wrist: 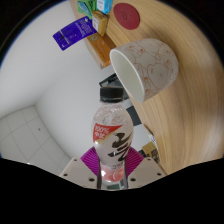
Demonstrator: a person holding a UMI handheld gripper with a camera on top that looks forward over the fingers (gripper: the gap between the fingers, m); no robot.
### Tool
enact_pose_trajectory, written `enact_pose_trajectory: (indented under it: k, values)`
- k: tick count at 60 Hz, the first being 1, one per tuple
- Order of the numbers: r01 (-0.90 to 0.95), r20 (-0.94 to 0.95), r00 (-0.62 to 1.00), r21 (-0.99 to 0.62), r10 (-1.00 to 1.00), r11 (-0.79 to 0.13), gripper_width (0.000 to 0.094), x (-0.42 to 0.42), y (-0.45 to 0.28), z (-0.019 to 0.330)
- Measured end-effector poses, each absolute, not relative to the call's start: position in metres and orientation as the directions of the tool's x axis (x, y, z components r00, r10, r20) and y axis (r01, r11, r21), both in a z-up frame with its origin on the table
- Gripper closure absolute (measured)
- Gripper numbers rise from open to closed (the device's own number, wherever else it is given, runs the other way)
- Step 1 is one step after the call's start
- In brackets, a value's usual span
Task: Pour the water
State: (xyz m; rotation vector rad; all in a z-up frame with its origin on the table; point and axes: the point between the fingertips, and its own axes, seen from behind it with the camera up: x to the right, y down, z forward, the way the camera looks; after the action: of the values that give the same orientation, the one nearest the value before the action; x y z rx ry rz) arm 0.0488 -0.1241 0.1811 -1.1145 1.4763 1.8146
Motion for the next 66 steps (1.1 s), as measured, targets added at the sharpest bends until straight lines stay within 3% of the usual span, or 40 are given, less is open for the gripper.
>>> enact_pose_trajectory:
  k: [8,15,24,31,36,43,52,66]
  values:
    - [-0.835,-0.888,-0.444,0.458,-0.118,-0.305,0.0643,0.044,-0.124,0.184]
    - [-0.874,-0.955,-0.272,0.297,-0.120,-0.384,0.0642,0.043,-0.126,0.200]
    - [-0.886,-0.980,0.198,-0.183,0.008,-0.426,0.0645,0.079,-0.127,0.239]
    - [-0.739,-0.801,0.591,-0.584,0.092,-0.336,0.0642,0.142,-0.122,0.266]
    - [-0.555,-0.597,0.795,-0.787,0.107,-0.270,0.0641,0.189,-0.125,0.272]
    - [-0.251,-0.273,0.959,-0.941,0.071,-0.228,0.0641,0.240,-0.125,0.239]
    - [-0.008,-0.016,1.000,-0.959,0.024,-0.283,0.0642,0.281,-0.126,0.171]
    - [-0.016,-0.027,0.999,-0.928,0.025,-0.372,0.0642,0.306,-0.123,0.093]
